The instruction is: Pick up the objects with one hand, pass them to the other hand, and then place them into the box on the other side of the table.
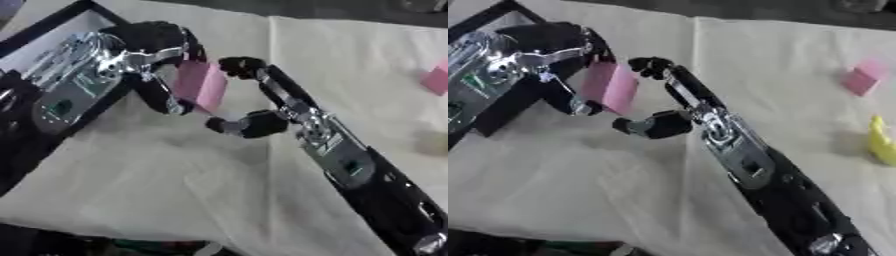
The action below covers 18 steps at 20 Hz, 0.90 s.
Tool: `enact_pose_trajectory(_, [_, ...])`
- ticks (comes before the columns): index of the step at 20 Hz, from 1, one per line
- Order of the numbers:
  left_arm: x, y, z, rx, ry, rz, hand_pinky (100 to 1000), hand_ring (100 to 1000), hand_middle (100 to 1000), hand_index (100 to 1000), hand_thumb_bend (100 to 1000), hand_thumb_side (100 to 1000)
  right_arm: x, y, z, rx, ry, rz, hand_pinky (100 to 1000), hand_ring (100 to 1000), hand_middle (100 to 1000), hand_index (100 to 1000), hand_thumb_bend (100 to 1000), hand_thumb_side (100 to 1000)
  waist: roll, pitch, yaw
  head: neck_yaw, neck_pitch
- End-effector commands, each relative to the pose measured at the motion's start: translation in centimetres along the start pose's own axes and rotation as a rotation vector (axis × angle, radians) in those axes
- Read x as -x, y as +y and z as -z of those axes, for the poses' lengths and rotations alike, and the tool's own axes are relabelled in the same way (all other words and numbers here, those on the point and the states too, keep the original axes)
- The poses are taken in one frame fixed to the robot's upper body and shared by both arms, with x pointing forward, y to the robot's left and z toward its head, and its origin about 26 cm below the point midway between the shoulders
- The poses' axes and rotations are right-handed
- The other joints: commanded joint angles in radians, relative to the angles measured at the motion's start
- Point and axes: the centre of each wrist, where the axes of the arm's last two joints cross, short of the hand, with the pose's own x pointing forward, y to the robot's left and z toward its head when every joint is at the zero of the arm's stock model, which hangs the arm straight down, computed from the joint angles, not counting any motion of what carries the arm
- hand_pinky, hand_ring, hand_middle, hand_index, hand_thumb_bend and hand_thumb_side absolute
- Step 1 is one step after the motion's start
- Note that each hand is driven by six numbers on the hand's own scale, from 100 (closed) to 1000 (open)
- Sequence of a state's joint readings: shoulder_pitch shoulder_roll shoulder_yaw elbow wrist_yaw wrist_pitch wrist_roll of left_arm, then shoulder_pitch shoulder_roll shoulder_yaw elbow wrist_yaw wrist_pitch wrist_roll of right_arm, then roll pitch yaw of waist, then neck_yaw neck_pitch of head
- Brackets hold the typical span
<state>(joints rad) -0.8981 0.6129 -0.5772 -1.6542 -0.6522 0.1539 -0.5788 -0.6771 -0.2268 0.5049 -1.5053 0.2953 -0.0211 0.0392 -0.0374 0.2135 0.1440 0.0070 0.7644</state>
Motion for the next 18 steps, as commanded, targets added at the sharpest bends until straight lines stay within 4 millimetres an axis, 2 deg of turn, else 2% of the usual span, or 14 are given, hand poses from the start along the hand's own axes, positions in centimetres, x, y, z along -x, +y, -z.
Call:
enact_pose_trajectory(1, [0.8, 1.8, -2.2, -0.037, 0.029, -0.003, 694, 597, 481, 482, 226, 153, -0.4, -1.3, 0.0, 0.023, -0.012, -0.031, 874, 849, 814, 900, 619, 305, 0.006, -0.024, 0.0, 0.001, 0.006])
enact_pose_trajectory(5, [1.9, 2.4, -4.2, -0.075, 0.094, -0.043, 672, 585, 498, 488, 229, 144, -0.3, -1.6, -0.3, 0.022, 0.003, -0.04, 872, 849, 817, 898, 624, 248, 0.006, -0.023, -0.003, 0.006, 0.006])
enact_pose_trajectory(8, [4.1, 2.2, -5.4, -0.104, 0.202, -0.09, 669, 581, 500, 488, 219, 144, -0.4, -1.8, -0.3, -0.005, 0.007, -0.056, 872, 848, 817, 896, 630, 238, 0.007, -0.023, -0.007, 0.015, 0.006])
enact_pose_trajectory(13, [6.8, 2.3, -7.7, -0.178, 0.348, -0.151, 663, 581, 503, 491, 222, 133, -0.6, -2.4, -0.2, -0.022, 0.02, -0.047, 872, 849, 818, 889, 619, 237, 0.006, -0.021, -0.01, 0.034, 0.006])
enact_pose_trajectory(18, [9.5, 1.2, -9.2, -0.199, 0.469, -0.181, 706, 589, 504, 494, 219, 131, -1.1, -3.5, -0.2, -0.018, 0.011, -0.009, 870, 843, 812, 876, 544, 297, 0.001, -0.02, -0.014, 0.067, 0.006])
